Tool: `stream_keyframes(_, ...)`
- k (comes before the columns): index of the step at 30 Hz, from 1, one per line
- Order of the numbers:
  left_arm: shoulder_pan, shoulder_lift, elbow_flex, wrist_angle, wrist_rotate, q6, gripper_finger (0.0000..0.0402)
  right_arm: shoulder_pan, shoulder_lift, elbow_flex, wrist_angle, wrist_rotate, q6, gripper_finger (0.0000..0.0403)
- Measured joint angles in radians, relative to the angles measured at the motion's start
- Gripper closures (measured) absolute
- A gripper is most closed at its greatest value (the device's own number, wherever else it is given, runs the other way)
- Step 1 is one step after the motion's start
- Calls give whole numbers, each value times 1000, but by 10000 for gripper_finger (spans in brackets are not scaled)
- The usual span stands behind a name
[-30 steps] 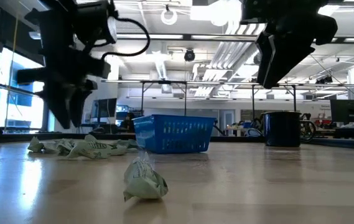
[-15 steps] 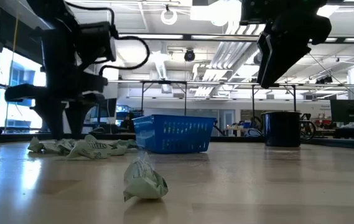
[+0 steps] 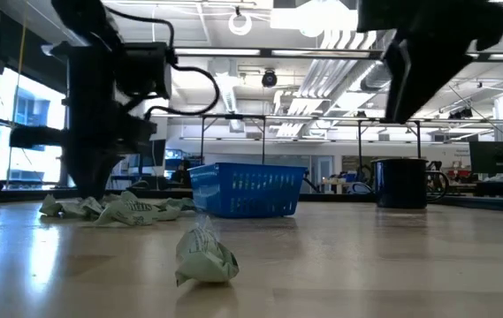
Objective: Pick and place Stevia / Truvia into bins
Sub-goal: Put the stevia packet into the basket
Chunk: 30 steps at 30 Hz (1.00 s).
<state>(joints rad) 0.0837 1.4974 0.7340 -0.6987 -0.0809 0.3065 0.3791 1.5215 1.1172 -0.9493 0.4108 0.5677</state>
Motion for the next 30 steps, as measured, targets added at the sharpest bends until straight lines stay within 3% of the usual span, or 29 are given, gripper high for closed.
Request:
stream_keyframes(3,3,1,88,-163,-32,-147,374,72,0,0,-84,-4,75,121)
stream_keyframes(7,-22,-40,259,-243,52,-285,364,181,0,0,-161,27,164,121)
stream_keyframes(13,-73,-23,446,80,46,-287,380,229,0,0,-180,55,192,121)
stream_keyframes(15,-71,37,460,166,48,-287,370,228,0,0,-180,57,192,121)
stream_keyframes(20,-32,251,497,187,25,-396,347,228,0,0,-180,69,192,121)
stream_keyframes(24,-32,341,597,55,-14,-506,323,230,0,0,-175,52,195,121)
stream_keyframes(30,-60,315,813,-271,-57,-535,259,247,0,0,-112,72,160,121)
